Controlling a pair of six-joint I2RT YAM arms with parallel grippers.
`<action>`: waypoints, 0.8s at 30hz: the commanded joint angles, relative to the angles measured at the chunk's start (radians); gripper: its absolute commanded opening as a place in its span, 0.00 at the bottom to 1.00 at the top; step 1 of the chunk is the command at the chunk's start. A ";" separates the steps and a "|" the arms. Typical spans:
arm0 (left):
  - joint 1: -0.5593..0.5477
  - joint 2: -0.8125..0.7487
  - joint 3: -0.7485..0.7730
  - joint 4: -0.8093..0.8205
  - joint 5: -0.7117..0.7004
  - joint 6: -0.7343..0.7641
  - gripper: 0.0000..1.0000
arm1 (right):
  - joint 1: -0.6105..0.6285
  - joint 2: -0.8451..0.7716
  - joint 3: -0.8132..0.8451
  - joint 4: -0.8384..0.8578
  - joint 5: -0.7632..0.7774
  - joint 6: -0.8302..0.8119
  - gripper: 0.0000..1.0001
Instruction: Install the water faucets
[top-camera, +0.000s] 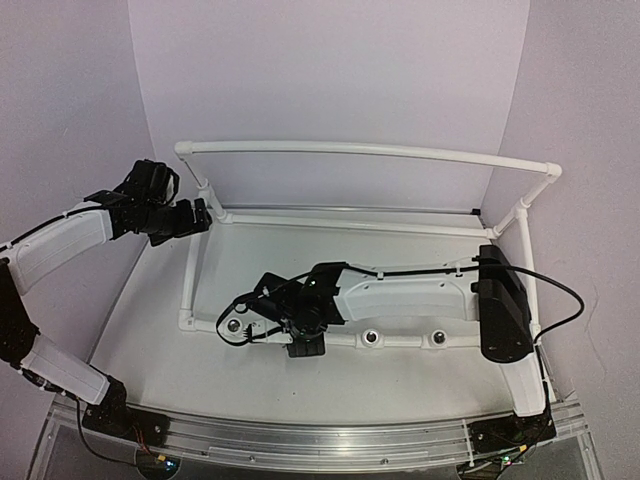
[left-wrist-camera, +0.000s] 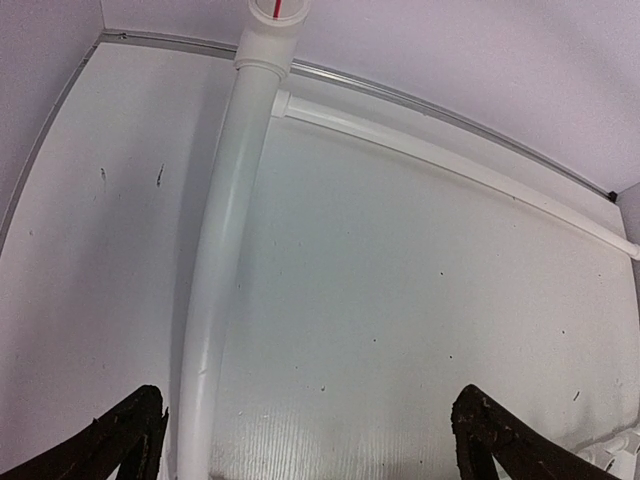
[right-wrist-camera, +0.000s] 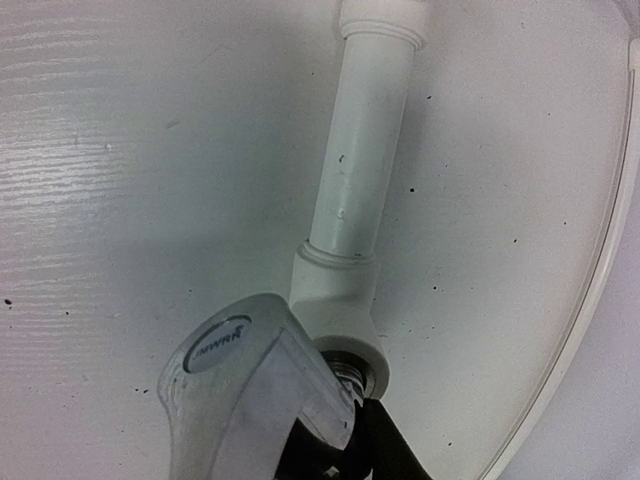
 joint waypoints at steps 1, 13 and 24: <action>-0.008 -0.013 0.004 0.028 -0.011 -0.002 1.00 | 0.000 0.003 -0.024 0.074 -0.052 0.088 0.09; -0.009 -0.008 0.005 0.021 -0.015 0.002 1.00 | -0.005 -0.033 -0.075 0.103 -0.096 0.002 0.28; -0.009 -0.013 0.005 0.017 -0.011 0.002 1.00 | -0.005 -0.018 -0.020 0.100 -0.093 -0.159 0.49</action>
